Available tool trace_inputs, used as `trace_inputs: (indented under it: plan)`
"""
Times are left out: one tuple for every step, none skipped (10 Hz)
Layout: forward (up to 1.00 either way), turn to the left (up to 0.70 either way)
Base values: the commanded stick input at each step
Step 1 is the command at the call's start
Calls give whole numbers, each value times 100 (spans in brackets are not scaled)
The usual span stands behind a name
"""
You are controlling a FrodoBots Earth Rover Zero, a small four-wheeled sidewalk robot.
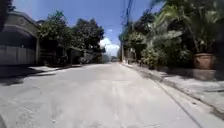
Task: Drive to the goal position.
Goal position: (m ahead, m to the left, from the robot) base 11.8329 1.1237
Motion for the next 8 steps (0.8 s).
trace_inputs:
  plan:
    - [100, 0]
    - [100, 0]
    - [100, 0]
    - [100, -2]
    - [100, -8]
    - [100, -29]
    - [100, -27]
    - [100, -13]
